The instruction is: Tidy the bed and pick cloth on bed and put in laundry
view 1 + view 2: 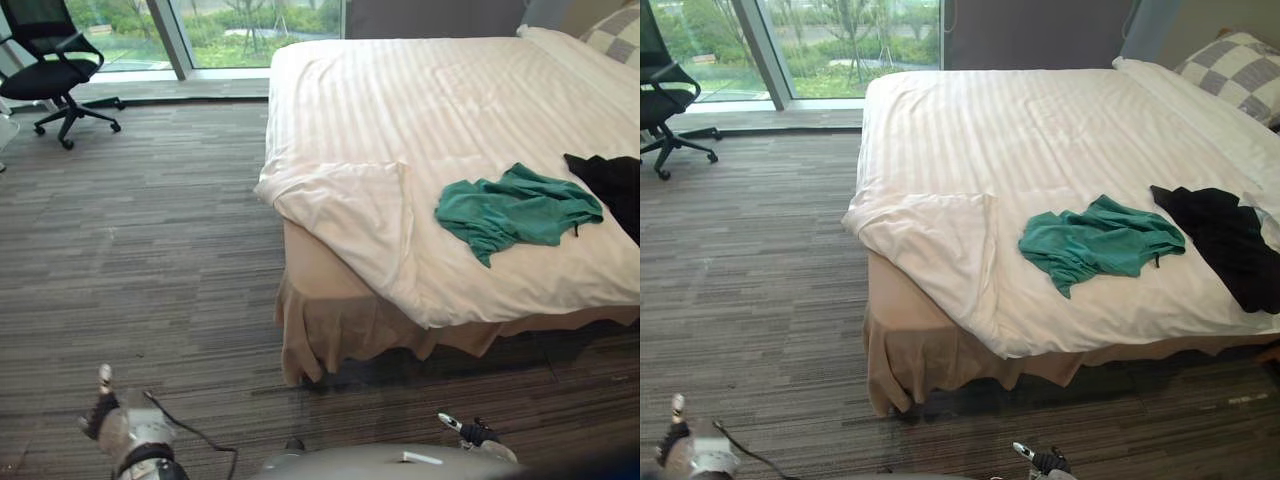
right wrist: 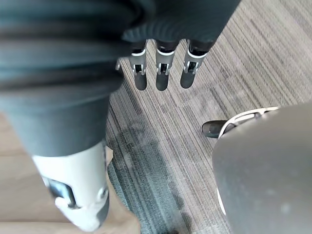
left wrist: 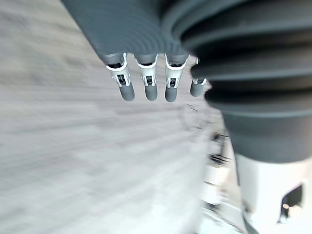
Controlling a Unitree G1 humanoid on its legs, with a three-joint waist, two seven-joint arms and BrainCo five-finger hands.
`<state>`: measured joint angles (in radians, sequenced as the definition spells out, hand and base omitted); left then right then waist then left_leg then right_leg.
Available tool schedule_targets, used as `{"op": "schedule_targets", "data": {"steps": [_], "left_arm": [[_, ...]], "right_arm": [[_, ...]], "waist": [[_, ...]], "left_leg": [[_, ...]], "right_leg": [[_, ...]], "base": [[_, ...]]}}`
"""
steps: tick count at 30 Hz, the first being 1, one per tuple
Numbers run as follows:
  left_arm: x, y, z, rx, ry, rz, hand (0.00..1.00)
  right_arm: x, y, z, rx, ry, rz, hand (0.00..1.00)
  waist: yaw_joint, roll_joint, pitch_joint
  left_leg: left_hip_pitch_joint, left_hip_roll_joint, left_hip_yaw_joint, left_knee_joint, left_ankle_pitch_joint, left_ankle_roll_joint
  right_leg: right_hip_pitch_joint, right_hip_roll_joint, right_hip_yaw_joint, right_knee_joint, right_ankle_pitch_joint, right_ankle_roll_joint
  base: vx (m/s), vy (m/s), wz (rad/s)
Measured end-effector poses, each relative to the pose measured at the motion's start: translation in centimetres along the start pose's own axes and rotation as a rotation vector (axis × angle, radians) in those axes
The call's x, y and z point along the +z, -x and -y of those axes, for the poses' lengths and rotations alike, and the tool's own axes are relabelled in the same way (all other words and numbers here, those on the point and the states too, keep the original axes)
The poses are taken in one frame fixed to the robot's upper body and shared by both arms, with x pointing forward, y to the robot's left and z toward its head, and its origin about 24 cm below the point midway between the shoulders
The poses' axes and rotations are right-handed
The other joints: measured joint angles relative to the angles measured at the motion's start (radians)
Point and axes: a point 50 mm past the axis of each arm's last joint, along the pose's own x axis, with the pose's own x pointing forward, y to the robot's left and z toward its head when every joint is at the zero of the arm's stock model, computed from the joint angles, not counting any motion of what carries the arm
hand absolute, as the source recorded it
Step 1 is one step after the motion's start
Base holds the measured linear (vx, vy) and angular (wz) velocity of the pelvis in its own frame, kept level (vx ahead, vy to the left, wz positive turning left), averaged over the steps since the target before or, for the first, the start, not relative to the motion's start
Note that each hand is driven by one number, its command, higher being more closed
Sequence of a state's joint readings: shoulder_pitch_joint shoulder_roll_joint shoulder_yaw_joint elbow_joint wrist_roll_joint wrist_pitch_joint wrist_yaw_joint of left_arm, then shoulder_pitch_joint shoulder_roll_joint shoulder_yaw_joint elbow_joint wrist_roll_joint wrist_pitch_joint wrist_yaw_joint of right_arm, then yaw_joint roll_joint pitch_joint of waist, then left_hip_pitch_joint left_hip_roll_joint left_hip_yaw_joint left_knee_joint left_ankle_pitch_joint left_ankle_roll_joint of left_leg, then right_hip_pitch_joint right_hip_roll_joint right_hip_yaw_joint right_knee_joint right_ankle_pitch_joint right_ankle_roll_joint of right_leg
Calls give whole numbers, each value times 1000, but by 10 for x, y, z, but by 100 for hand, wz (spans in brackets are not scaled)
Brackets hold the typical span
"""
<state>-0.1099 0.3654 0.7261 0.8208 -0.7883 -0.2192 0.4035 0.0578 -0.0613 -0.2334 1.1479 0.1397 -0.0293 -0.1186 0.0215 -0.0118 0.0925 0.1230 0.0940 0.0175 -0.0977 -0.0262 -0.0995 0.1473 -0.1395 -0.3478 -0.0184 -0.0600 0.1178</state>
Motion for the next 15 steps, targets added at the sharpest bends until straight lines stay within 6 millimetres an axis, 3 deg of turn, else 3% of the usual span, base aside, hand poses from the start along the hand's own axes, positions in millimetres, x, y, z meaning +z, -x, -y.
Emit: {"op": "schedule_targets", "data": {"steps": [2, 4, 6, 10, 15], "left_arm": [[29, 1, 28, -88, -30, 125, 0], [59, 12, 69, -249, -147, 293, 0], [71, 22, 94, -350, -217, 382, 0], [71, 45, 141, -523, -397, 483, 0], [75, 68, 181, -661, -621, 622, 0]], "right_arm": [[2, 0, -1, 7, -2, 12, 0], [2, 1, 0, 11, -8, 17, 0], [2, 1, 1, 20, -8, 16, 0], [6, 0, 6, 32, -14, 28, 0], [9, -1, 10, 41, -19, 39, 0]], "waist": [[4, 3, 2], [21, 6, 0], [24, 8, 1], [20, 36, 3], [-2, 43, 7]], "left_leg": [[0, -5, 0, 1, 0, 0], [0, -10, 0, 1, 0, 0], [0, -12, -1, 1, 0, 0], [-1, -14, 2, 1, -1, 1], [-3, -12, 30, 1, -2, 3]], "right_leg": [[0, -3, 0, -1, 0, -1], [-1, -7, 1, -3, -1, -2], [-1, -8, 1, -3, -1, -4], [-4, -11, 5, -3, -1, -5], [-27, -9, 35, 1, 5, -13]], "base": [[46, 10, 2], [55, 12, 3], [47, 10, 4], [0, 0, 0], [-22, 3, -15]]}}
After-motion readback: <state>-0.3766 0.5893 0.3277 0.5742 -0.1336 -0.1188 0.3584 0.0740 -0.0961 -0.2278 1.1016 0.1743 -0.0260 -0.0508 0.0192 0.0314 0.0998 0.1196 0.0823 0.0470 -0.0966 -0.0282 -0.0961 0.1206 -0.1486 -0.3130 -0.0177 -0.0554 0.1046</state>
